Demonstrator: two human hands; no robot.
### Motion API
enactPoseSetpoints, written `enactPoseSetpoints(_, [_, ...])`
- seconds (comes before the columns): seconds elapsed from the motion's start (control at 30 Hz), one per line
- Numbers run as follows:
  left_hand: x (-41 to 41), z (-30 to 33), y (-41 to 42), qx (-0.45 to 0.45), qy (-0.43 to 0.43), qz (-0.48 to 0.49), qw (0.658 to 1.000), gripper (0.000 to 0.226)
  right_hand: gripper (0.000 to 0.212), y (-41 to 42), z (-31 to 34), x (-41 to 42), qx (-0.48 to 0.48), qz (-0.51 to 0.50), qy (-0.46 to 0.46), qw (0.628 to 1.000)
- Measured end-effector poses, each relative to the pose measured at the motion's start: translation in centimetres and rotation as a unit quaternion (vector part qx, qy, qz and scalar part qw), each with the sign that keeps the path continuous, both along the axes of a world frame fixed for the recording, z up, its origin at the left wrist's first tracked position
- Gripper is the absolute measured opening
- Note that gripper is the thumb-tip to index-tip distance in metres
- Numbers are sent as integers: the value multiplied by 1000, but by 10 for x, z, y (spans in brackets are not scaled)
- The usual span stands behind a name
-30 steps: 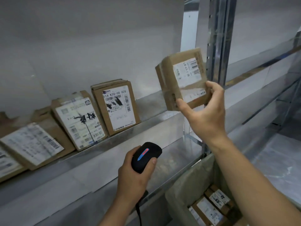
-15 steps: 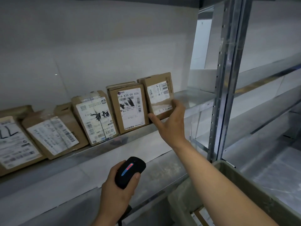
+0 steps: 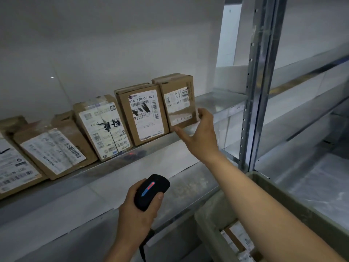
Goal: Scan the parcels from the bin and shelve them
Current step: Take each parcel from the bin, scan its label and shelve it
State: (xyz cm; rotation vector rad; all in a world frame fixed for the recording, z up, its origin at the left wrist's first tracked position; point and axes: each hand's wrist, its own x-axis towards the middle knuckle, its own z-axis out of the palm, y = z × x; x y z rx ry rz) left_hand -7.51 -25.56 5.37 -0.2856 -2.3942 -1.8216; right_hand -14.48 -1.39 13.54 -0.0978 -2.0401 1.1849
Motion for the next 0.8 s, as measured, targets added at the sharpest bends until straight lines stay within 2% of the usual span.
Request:
enactPoseSetpoints(0.13, [-2, -12, 15, -18, 4, -27, 999, 47, 69, 40, -31, 37, 15, -56, -39, 998])
enactPoseSetpoints(0.33, [-3, -42, 59, -48, -7, -108, 993, 59, 43, 109, -105, 108, 10, -145, -165, 976])
enactPoseSetpoints(0.57, [1, -65, 137, -107, -6, -236, 966, 59, 34, 163, -168, 213, -23, -226, -257, 940])
enactPoseSetpoints(0.8, [21, -87, 232, -157, -1, -388, 908, 59, 39, 201, -231, 324, -88, -329, -340, 876])
